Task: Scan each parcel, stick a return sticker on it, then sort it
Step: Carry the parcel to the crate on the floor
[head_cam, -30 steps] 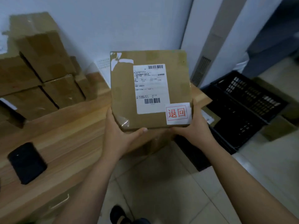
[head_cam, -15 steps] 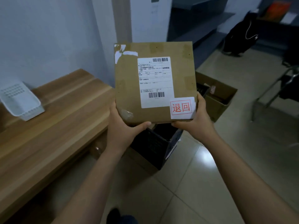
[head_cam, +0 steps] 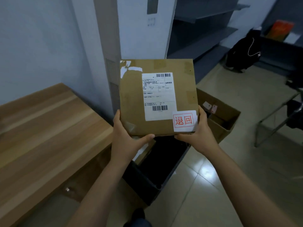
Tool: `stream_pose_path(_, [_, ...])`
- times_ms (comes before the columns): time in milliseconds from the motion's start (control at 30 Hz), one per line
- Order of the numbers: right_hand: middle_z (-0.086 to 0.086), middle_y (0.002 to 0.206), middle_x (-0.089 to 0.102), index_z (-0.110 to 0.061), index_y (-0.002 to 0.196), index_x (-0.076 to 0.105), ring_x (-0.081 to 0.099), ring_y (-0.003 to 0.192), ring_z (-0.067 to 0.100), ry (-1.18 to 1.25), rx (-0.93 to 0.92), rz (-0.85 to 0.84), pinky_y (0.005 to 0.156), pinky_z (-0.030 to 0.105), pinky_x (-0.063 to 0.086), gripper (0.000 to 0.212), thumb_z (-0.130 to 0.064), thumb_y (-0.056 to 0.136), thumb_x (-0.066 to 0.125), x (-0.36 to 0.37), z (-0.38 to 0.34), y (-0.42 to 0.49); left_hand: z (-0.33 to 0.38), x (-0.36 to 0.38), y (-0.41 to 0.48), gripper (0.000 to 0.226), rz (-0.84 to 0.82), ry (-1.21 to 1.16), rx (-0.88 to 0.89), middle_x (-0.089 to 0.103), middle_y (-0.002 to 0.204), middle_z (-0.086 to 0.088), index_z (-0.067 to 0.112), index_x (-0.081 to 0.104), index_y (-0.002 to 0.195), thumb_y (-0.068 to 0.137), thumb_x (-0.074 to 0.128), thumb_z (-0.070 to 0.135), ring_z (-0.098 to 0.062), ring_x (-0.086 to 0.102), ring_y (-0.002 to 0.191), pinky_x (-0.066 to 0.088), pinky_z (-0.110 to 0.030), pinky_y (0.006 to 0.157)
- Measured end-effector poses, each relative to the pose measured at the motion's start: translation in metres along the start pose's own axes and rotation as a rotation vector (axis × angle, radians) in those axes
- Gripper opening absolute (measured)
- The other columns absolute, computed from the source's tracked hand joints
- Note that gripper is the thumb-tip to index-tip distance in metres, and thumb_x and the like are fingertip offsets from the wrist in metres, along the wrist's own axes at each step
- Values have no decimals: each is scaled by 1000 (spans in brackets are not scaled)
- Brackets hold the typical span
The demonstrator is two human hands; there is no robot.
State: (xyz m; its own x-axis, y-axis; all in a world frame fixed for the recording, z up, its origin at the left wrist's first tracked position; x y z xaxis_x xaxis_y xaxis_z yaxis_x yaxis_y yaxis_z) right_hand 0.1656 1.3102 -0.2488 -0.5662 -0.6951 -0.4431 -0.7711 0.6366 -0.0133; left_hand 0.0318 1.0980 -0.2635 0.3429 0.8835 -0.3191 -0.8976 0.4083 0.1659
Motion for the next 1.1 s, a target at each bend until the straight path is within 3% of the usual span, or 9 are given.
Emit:
stream_pose_path(267, [-23,114,50,-31,146,11,55,103,-2,19,61,-147,70,9,49,116,-8,63,88,20,18,111,-29,26,84,131,3,58,-151,28,150,8,35,5,149,52,92,45,-12,33,134,39,-41,108])
stream_pose_path(367, [-24,112,48,-37,136,16,53,99,-6,31,65,-209,65,5,47,106,-5,64,87,29,31,143,-43,34,99,130,51,53,-184,31,141,16,33,9,149,50,93,43,-5,33,130,37,-35,108])
stream_pose_path(433, [-23,112,48,-40,130,16,53,98,-6,32,66,-269,68,8,47,102,-4,65,86,36,42,164,-55,43,105,130,85,57,-221,29,136,20,31,11,150,50,93,44,-1,31,127,35,-32,108])
stream_pose_path(533, [-22,114,50,-39,131,18,54,100,-4,19,68,-371,78,13,46,103,-3,63,87,46,64,196,-80,60,108,134,151,76,-323,29,148,13,32,9,150,47,92,51,-7,31,134,34,-38,112])
stream_pose_path(600, [-24,114,49,-36,133,20,52,99,-8,13,52,-446,77,9,47,103,-1,62,87,54,79,216,-94,76,105,135,200,92,-384,27,152,9,31,8,151,47,91,52,-8,29,136,32,-38,114])
stream_pose_path(700, [-21,116,49,-28,138,23,51,99,-11,13,42,-579,72,1,44,105,3,62,86,67,111,238,-113,103,91,135,289,135,-506,19,152,5,24,6,152,51,91,48,-3,26,130,27,-24,107])
stream_pose_path(833, [-20,119,50,-34,137,21,52,108,-5,-55,93,-741,82,11,46,107,-3,60,89,87,169,250,-147,137,61,135,375,162,-653,19,142,5,22,8,152,49,91,47,2,26,117,31,-22,102])
stream_pose_path(967, [-15,113,50,-26,144,17,52,110,11,-124,194,-880,68,6,45,112,-1,61,88,112,229,243,-193,165,23,135,408,180,-808,22,138,7,22,8,153,50,91,49,1,27,119,30,-21,100])
stream_pose_path(1100, [-11,115,52,-21,149,14,50,104,8,-192,260,-948,68,7,40,119,-1,60,89,137,280,242,-243,192,0,131,418,144,-883,18,128,14,26,9,151,52,91,48,0,29,119,29,-21,102])
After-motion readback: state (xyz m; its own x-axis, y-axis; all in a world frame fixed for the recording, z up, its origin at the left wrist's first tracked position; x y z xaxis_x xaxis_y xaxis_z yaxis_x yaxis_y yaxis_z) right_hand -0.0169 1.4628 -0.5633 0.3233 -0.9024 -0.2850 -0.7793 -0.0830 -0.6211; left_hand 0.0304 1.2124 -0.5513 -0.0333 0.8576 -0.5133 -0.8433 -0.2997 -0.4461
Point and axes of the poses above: each hand's wrist, its own y-axis towards the middle knuckle, its own x-axis out of the palm, z = x × y, the point moved 8 cm from there along y, towards the middle knuckle
